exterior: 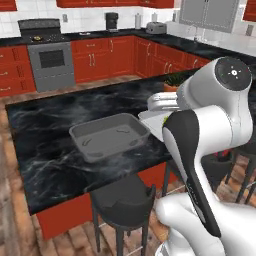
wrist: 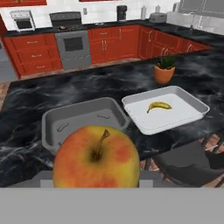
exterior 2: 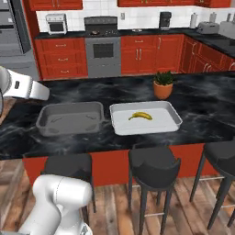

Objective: Place the cold items (apple and banana) from the fridge in one tupperware on the dining counter. Place the warm items (hot dog and kebab skewer) in the stove area in another tupperware.

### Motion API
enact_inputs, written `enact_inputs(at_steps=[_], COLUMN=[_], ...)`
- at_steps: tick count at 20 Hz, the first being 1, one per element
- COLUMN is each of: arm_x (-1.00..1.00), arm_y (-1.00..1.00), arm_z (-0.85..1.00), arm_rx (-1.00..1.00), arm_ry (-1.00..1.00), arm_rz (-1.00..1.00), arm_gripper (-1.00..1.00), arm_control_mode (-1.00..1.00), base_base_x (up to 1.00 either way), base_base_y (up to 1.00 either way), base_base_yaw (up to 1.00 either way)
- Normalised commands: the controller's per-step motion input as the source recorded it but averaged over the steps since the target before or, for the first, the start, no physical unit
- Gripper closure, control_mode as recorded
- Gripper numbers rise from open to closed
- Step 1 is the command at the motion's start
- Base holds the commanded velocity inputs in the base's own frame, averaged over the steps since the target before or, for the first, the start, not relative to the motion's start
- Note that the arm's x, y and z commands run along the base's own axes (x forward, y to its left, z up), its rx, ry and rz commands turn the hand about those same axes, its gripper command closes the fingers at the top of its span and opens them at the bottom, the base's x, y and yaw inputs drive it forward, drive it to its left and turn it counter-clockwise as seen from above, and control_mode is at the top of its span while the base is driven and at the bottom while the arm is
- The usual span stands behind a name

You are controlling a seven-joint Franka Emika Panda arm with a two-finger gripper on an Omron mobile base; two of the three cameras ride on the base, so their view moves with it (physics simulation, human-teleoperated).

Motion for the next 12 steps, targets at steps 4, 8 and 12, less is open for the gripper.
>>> enact_inputs(at_steps=[4,8,12], arm_x=[0.0,0.0,0.0], arm_y=[0.0,0.0,0.0], arm_z=[0.0,0.0,0.0], arm_rx=[0.0,0.0,0.0], arm_ry=[0.0,0.0,0.0], arm_rz=[0.0,0.0,0.0], arm_gripper=[1.0,1.0,1.0], arm_control_mode=[1.0,1.0,1.0], base_base_x=[0.59,0.71,0.82], base_base_y=[-1.0,-0.96,-0.69], base_base_yaw=[0.09,0.16,0.36])
